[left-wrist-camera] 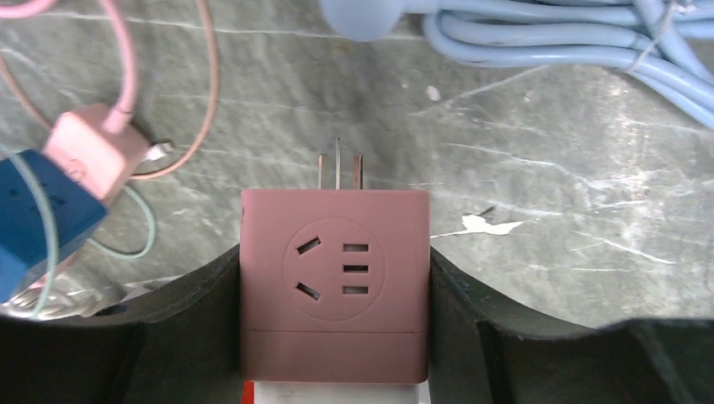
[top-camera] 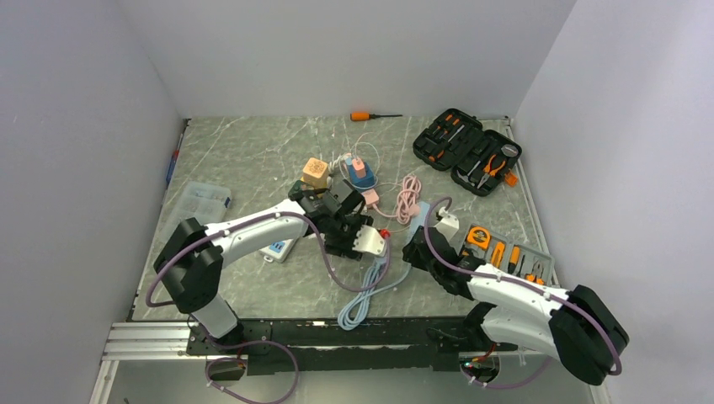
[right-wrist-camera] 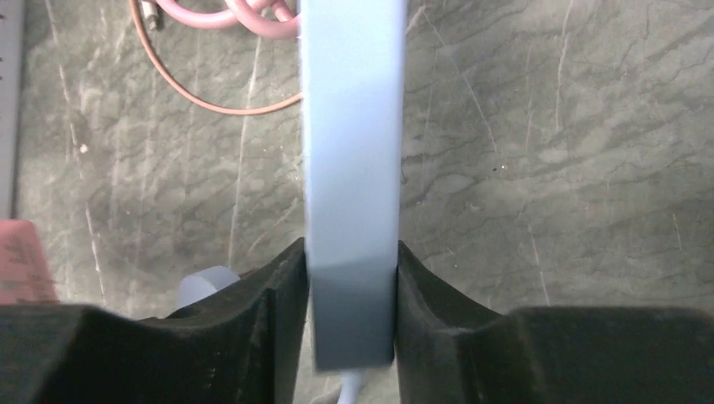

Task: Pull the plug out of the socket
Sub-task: Place the plug at the center of the board.

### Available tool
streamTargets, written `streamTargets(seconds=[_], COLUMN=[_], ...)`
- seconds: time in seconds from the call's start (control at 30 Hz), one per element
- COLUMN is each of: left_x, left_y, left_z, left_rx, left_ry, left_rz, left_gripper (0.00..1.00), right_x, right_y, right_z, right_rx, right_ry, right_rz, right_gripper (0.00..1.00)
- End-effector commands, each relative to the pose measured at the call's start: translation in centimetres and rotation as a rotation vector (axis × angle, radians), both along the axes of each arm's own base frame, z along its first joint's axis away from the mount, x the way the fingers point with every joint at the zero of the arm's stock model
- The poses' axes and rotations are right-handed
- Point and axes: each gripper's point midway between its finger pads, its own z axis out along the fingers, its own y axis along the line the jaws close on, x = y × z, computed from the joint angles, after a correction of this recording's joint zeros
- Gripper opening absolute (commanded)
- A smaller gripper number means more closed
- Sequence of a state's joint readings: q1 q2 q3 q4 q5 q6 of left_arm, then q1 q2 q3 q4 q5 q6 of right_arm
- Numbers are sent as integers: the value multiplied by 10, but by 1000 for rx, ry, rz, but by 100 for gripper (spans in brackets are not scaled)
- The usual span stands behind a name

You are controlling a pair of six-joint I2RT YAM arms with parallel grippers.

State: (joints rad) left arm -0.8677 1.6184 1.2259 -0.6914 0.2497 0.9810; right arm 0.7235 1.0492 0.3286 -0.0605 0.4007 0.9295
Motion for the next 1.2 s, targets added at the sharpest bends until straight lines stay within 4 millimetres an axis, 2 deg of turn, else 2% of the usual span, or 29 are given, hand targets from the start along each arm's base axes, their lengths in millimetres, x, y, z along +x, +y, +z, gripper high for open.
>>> streamTargets(seconds=[0.0,0.23,0.33,0.5,0.6,0.7,0.83,0.87,1.03,1.13,1.17], left_x=[-7,-13,-16,-21,-25,-25,-21,-21,-23,-26,-28], left_y=[1,-5,-6,-5,-5,-2,-7,-9,-13,-13,-12], left_z=[-15,-30,-33,-38,-44,-55,-60,-60,-62,-54,-52], left_rx=[48,36,30,21,24,43,33,29,12,-6,-8], left_ry=[-20,44,62,83,99,96,94,105,124,133,141], left_rz=[8,104,129,164,174,170,183,191,206,211,215], left_gripper=[0,0,0,0,8,17,24,27,58,83,86], right_x=[4,4,7,24,37,45,52,53,54,53,53], right_y=[-1,-5,-13,-32,-48,-56,-59,-58,-46,-37,-35], right_z=[14,27,38,81,101,108,107,105,89,75,71], right_rx=[16,28,28,50,57,77,103,106,133,162,168], right_ry=[-60,-90,-106,-183,-200,-204,-194,-190,-157,-125,-118], right_rz=[14,0,-34,-88,-133,-146,-149,-145,-92,-57,-53], right_gripper=[46,68,73,75,75,76,76,76,76,76,76])
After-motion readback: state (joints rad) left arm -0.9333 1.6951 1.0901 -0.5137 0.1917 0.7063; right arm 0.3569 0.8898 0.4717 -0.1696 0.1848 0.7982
